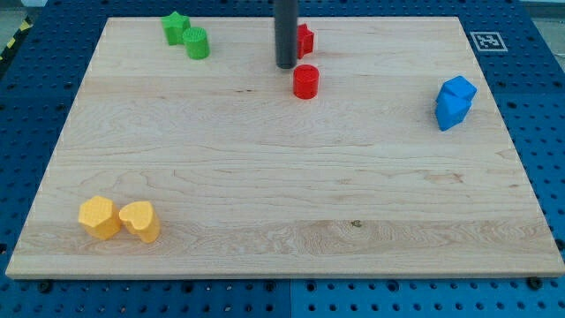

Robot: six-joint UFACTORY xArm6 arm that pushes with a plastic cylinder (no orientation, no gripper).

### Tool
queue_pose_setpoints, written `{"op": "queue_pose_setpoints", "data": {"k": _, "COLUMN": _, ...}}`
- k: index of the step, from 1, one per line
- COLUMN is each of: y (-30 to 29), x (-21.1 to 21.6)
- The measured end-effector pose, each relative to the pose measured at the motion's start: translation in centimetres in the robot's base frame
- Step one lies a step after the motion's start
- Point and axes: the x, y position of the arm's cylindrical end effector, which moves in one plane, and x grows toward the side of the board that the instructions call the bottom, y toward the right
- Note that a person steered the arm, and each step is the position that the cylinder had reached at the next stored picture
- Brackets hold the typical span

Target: Push the red circle down a bit

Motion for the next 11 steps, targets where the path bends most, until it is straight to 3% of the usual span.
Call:
{"op": "queue_pose_setpoints", "data": {"k": 3, "y": 4.8, "x": 1.9}}
{"op": "queue_pose_setpoints", "data": {"k": 9, "y": 2.0, "x": 4.9}}
{"op": "queue_pose_setpoints", "data": {"k": 11, "y": -0.8, "x": 0.1}}
